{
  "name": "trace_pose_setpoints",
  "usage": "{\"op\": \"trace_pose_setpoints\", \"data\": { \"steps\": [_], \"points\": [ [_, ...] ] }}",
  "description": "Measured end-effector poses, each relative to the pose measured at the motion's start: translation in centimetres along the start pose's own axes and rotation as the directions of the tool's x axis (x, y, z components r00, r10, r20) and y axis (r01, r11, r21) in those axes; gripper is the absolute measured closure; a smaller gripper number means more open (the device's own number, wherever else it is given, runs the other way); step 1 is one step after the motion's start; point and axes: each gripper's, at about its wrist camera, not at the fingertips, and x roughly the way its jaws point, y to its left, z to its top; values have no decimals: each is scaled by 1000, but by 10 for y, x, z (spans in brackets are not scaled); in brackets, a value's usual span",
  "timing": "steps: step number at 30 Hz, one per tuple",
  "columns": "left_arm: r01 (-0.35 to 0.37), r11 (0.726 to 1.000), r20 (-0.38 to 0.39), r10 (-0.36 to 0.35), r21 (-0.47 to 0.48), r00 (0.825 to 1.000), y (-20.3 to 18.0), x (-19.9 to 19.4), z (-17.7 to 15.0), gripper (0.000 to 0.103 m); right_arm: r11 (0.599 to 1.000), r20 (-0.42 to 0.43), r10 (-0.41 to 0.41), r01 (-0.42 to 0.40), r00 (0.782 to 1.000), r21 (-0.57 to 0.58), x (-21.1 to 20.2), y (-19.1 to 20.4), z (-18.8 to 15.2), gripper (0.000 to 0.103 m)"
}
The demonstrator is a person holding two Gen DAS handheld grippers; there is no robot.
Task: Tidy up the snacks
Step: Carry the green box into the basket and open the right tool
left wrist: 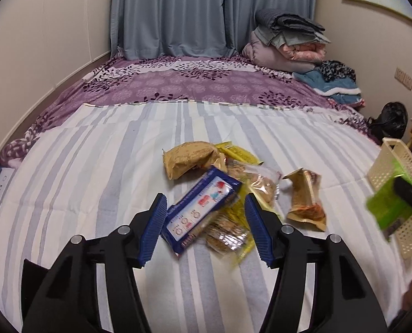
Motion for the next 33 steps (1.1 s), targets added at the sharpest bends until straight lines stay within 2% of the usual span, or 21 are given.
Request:
{"op": "trace_pose_setpoints", "data": {
  "steps": [5,12,15,20,24,25,31,33],
  "points": [
    [3,999,-54,0,40,999,4,35,0,43,999,2,-20,19,1000,27,-8,-17,-3,78],
    [74,989,-135,-57,126,989,4,75,-1,43,998,-10,-24,24,1000,54,-5,-27,-5,77],
    [93,986,-150,-72,137,986,8,87,-2,37,998,-16,-27,27,1000,48,-3,-25,-6,77],
    [147,982,-174,-125,121,977,15,104,-1,37,999,-29,-24,25,999,38,1,-19,-8,77],
    [140,985,-164,-122,103,979,18,103,-2,47,999,-27,-27,28,999,35,0,-17,-8,78],
    [132,986,-160,-115,102,980,18,101,-2,54,999,-22,-29,29,999,35,-2,-17,-8,77],
    [108,991,-115,-99,77,988,16,76,-1,79,998,13,-38,37,999,41,-14,-19,-5,78],
    [97,993,-106,-90,64,990,17,67,2,81,998,25,-41,40,999,46,-20,-22,-4,78]
  ]
}}
